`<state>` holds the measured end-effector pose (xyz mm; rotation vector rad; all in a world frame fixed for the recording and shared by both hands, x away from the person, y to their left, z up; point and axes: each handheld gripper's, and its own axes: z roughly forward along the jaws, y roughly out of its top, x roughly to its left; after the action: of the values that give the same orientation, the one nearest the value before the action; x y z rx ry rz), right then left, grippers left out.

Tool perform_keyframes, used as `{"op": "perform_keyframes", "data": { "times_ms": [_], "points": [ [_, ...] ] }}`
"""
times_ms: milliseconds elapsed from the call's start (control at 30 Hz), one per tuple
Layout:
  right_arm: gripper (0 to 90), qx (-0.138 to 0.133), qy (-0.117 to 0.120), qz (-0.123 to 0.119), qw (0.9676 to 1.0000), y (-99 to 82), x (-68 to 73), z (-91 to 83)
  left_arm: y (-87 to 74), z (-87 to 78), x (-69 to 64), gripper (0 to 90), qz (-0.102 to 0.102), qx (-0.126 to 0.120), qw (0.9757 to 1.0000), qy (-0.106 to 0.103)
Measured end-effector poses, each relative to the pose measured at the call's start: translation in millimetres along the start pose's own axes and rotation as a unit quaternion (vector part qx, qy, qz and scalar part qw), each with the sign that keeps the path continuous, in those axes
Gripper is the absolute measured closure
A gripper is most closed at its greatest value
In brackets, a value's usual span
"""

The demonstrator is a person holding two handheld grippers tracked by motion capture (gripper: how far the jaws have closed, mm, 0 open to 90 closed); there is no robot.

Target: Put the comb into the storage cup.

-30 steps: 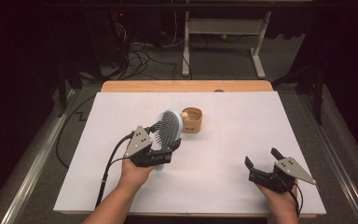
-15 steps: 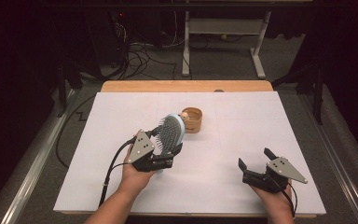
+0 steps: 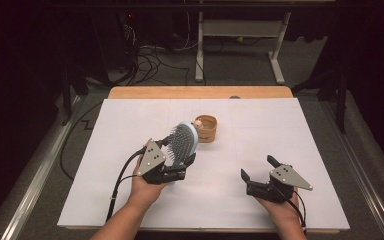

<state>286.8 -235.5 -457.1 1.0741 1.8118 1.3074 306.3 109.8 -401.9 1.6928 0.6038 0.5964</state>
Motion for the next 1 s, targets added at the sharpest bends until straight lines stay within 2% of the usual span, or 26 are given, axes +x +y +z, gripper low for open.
{"op": "perform_keyframes", "data": {
  "times_ms": [200, 367, 500, 1000],
  "points": [
    [3.2, -0.003, 0.022, 0.013, 0.9997, 6.7, 5.9, 7.9, -0.2, 0.9, -2.1, 19.8, 0.004, 0.001, 1.0, 0.0],
    [3.2, -0.003, 0.036, 0.009, 0.9993, 12.4, 10.7, 11.7, -0.4, 1.2, -2.7, 19.8, 0.005, 0.003, 1.0, 0.001],
    [3.3, -0.005, 0.05, 0.016, 0.9986, 17.5, 14.4, 12.6, -1.2, 1.4, -4.1, 19.8, 0.005, 0.004, 1.0, 0.002],
    [4.2, -0.023, 0.081, 0.013, 0.9964, 44.5, 32.1, 14.1, -3.6, 2.1, -4.2, 19.8, 0.007, -0.002, 1.0, 0.004]
  ]
}}
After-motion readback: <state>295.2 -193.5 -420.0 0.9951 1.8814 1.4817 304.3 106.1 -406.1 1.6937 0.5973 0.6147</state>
